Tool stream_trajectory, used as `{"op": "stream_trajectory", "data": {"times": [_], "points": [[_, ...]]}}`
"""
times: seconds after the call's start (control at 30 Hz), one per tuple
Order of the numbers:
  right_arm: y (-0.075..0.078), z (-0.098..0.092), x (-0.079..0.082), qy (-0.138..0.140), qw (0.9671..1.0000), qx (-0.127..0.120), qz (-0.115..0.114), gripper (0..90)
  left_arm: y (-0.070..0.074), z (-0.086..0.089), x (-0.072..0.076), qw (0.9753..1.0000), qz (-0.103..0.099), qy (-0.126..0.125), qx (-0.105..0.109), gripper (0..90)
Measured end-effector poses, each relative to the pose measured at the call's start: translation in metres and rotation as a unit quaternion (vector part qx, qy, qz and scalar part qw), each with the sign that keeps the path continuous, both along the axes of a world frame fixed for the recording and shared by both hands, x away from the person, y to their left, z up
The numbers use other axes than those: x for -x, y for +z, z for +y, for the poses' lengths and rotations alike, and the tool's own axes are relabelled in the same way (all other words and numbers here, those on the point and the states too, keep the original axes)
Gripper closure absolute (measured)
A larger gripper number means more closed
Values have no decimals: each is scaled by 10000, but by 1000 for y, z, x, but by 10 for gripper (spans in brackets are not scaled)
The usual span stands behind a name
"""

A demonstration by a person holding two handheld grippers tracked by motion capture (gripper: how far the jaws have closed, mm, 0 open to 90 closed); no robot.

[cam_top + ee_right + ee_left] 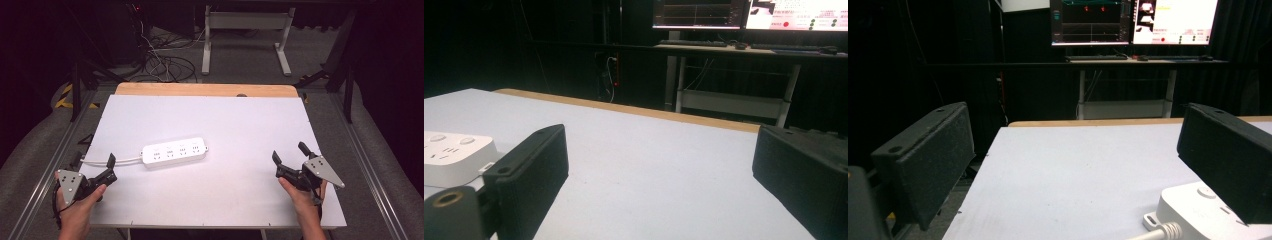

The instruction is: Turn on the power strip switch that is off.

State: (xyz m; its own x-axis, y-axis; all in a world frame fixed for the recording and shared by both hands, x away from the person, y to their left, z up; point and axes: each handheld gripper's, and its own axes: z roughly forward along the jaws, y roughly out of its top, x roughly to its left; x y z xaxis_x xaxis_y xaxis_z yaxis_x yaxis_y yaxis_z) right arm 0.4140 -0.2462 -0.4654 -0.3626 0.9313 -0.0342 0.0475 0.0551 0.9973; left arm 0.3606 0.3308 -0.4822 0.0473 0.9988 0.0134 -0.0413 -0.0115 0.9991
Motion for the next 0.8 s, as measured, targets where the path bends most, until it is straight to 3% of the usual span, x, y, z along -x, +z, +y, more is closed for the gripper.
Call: {"op": "stream_trajectory", "data": {"times": [0.3, 0.8], "points": [[0, 0, 1, 4, 10000, 31, 4, 81, 3, 1, -1, 9999, -111, 72, 108, 19], [0, -1, 2, 9, 10000, 55, 7, 83, 8, 2, -1, 9996, -205, 176, 101, 32]]}}
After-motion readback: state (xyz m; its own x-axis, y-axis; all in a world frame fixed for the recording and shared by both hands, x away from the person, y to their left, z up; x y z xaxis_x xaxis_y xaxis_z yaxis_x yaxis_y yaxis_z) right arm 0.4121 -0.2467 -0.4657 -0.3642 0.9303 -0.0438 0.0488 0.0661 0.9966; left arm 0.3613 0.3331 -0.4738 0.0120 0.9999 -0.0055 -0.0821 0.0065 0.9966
